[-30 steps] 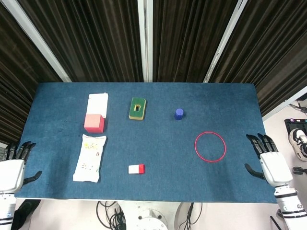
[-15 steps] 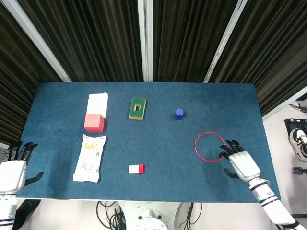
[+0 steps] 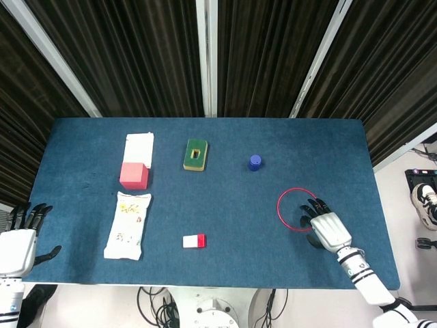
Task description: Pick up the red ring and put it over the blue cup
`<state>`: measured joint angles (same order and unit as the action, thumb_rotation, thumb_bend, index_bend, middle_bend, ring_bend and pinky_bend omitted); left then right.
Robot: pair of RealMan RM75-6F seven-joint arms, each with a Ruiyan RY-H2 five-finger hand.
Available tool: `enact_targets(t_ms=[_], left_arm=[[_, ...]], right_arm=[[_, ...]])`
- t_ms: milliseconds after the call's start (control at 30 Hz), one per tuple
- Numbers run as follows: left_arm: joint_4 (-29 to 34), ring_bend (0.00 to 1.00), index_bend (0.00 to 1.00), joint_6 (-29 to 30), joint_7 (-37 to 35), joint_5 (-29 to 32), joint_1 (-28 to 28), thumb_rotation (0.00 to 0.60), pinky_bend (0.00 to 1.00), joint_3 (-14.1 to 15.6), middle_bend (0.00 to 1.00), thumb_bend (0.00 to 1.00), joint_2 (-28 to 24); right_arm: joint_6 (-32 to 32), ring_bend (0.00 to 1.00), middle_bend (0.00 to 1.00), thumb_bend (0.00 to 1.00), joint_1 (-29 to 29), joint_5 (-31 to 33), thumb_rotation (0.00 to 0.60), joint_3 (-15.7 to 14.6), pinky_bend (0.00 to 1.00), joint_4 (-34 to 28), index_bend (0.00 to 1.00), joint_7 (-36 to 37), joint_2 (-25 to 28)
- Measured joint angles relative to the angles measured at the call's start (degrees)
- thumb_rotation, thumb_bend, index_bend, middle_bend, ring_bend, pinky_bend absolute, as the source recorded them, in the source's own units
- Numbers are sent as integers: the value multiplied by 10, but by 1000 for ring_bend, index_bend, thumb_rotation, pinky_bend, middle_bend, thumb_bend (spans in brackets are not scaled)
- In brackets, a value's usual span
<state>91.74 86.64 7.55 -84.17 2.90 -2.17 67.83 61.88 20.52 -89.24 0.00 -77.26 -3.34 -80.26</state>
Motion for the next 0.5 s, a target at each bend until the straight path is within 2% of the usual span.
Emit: enact_targets(t_ms=[500], left_arm=[[-10, 15, 149, -3, -11, 3, -1, 600, 0, 1, 111, 125, 4]], right_arm=[[1, 0, 185, 317, 8, 11, 600, -3, 0, 30, 574, 14, -27]])
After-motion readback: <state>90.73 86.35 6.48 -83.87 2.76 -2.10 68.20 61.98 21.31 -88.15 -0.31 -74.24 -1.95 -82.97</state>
